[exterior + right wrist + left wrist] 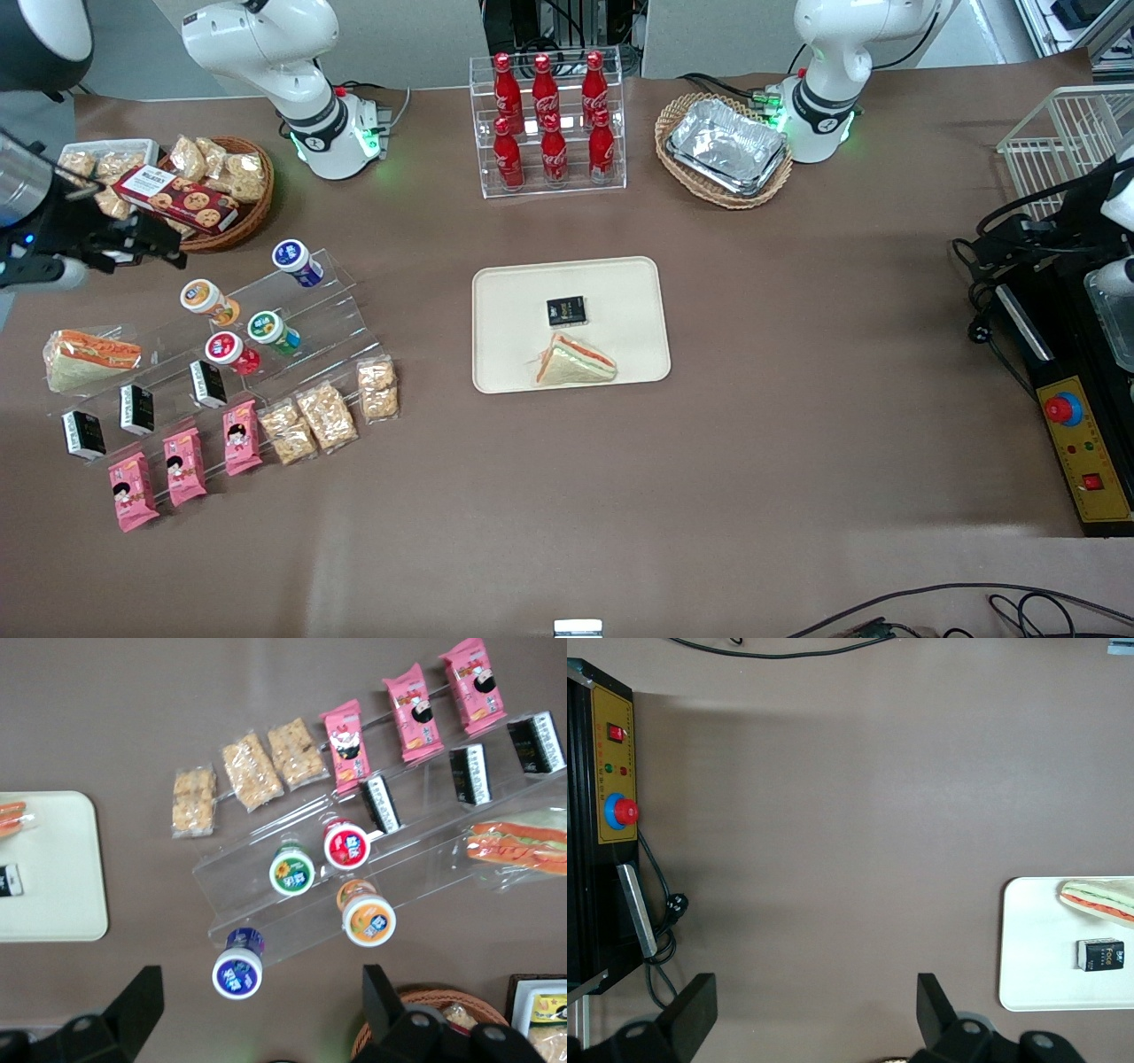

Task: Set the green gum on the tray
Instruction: 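Move the right gripper down toward the green gum tub on the stand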

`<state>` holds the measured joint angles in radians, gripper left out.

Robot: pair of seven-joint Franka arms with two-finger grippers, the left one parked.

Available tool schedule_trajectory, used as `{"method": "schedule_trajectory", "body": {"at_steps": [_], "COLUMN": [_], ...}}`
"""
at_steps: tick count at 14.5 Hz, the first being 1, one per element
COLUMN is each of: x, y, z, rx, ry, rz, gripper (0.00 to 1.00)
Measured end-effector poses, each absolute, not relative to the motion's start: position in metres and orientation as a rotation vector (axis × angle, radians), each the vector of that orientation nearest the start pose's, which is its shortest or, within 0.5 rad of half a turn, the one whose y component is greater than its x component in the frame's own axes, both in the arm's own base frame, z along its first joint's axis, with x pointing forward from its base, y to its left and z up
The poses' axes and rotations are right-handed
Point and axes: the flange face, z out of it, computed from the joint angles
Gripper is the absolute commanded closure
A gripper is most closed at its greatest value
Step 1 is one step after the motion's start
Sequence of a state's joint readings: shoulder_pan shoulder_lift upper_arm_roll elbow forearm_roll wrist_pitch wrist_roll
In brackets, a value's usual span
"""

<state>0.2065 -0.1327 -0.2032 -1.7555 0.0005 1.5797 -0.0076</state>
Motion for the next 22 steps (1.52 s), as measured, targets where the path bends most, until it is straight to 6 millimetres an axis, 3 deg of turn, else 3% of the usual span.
{"method": "schedule_trajectory", "body": {"at_steps": [5, 10, 13, 17, 22], "x": [0.467, 0.463, 0.466, 0.466, 0.469], "y": [-0.001, 0.005, 0.006, 0.001, -0.010], "z": [0.608, 0.593, 0.570, 0.519, 0.478], "rx": [-3.127, -3.133, -3.134, -3.133, -3.140], "ry": [-0.082, -0.113, -0.118, -0.097, 0.088], "rz": [0.040, 0.023, 0.019, 0.024, 0.090], "gripper": [0.00, 0.00, 0.00, 0.00, 0.00]}}
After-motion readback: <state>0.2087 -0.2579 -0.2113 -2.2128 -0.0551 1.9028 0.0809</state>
